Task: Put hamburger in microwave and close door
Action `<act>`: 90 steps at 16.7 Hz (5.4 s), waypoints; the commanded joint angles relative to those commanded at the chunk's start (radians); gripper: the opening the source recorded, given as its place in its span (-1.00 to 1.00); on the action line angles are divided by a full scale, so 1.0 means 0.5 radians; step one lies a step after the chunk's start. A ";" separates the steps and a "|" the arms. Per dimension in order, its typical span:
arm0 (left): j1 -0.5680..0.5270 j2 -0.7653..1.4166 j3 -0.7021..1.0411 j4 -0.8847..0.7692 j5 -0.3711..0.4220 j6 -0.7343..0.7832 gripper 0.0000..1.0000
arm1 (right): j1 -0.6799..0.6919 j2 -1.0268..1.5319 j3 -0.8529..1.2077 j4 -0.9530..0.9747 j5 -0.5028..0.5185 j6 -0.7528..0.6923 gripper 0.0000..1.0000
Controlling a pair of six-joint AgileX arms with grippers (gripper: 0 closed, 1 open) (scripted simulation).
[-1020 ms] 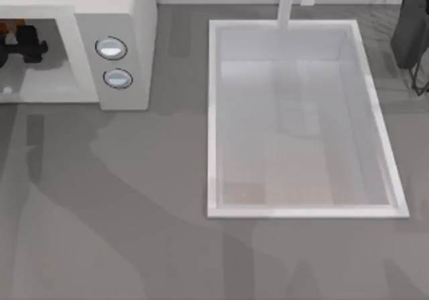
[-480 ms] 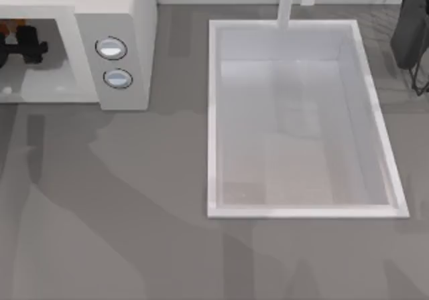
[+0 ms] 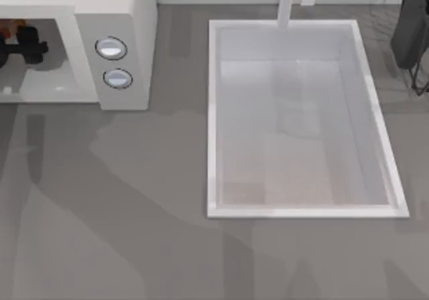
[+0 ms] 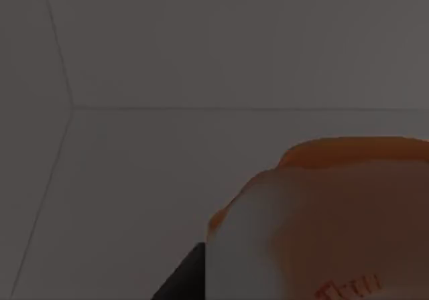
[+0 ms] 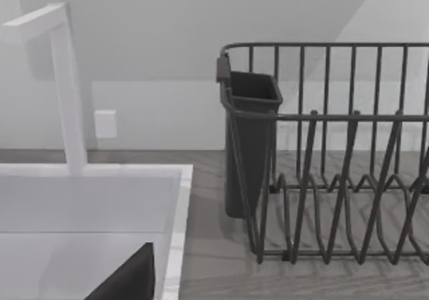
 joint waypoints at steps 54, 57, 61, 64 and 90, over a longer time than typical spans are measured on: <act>0.336 -2.116 -2.013 -0.170 0.292 0.114 1.00 | 0.000 0.000 0.000 0.000 0.000 0.000 1.00; 0.306 -2.246 -2.075 -0.227 0.258 0.100 1.00 | 0.000 0.000 0.000 0.000 0.000 0.000 1.00; 0.205 -2.719 -2.261 -0.392 0.153 0.058 1.00 | 0.000 0.000 0.000 0.000 0.000 0.000 1.00; 0.098 -3.295 -2.446 -0.557 0.046 0.016 1.00 | 0.000 0.000 0.000 0.000 0.000 0.000 1.00; -0.268 -4.992 -3.122 -1.161 -0.338 -0.133 -0.36 | 0.000 0.000 0.000 0.000 0.000 0.000 1.00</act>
